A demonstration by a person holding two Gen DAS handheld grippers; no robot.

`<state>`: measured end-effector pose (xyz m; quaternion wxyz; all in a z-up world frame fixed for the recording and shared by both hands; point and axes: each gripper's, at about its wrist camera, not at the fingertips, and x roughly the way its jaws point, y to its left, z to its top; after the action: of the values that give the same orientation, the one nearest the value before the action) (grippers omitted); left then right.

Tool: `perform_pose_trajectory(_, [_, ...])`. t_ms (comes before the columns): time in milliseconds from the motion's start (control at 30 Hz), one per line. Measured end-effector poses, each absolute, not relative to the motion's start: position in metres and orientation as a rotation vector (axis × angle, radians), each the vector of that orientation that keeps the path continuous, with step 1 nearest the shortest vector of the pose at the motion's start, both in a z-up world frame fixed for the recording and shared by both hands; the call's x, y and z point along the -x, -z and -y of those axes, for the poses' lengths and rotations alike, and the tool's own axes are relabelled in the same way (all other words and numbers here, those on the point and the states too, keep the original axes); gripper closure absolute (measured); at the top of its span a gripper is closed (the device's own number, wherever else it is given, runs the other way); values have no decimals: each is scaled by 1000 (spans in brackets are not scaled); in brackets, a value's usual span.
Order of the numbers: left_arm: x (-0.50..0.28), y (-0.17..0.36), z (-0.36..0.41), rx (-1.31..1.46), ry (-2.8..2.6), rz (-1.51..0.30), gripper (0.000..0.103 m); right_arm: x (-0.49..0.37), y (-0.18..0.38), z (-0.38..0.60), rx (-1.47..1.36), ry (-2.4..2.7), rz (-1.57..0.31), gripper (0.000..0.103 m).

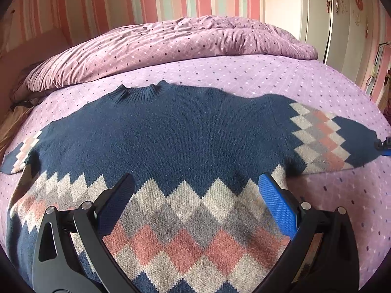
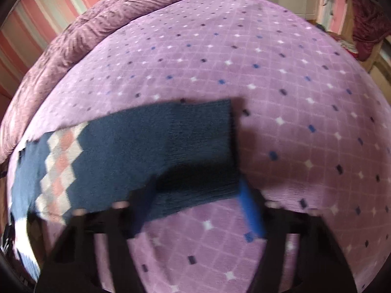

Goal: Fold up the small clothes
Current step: 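Move the right tool down to the sweater sleeve cuff, then close the right tool on the sleeve cuff, then carry the sleeve across the sweater front and open the right tool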

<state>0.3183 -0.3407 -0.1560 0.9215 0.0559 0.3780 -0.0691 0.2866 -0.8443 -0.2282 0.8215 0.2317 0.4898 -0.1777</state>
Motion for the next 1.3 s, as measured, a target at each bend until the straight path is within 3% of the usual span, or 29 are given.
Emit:
perform_pose_trajectory(67, [-317,152,340,-114,142,-767,3,-284,230,847,-553,340,-1030,79])
perform_pose_trajectory(267, [-317,144,339,-120,142,-744,3,-286,217,836,-506,331,-990,87])
perform_pose_trajectory(600, [-318,125,301,-107,117,-719,3,-306,136,778,-409,221,-856,88])
perform_pose_trajectory(900, [-328,100,237,-85,75,-689,3,-359,64,648,-340,39,-778,88])
perform_pose_trajectory(1300, [-367,75,129,-75,-7,-635,3,-416,54,451,-207,-85,-781,88])
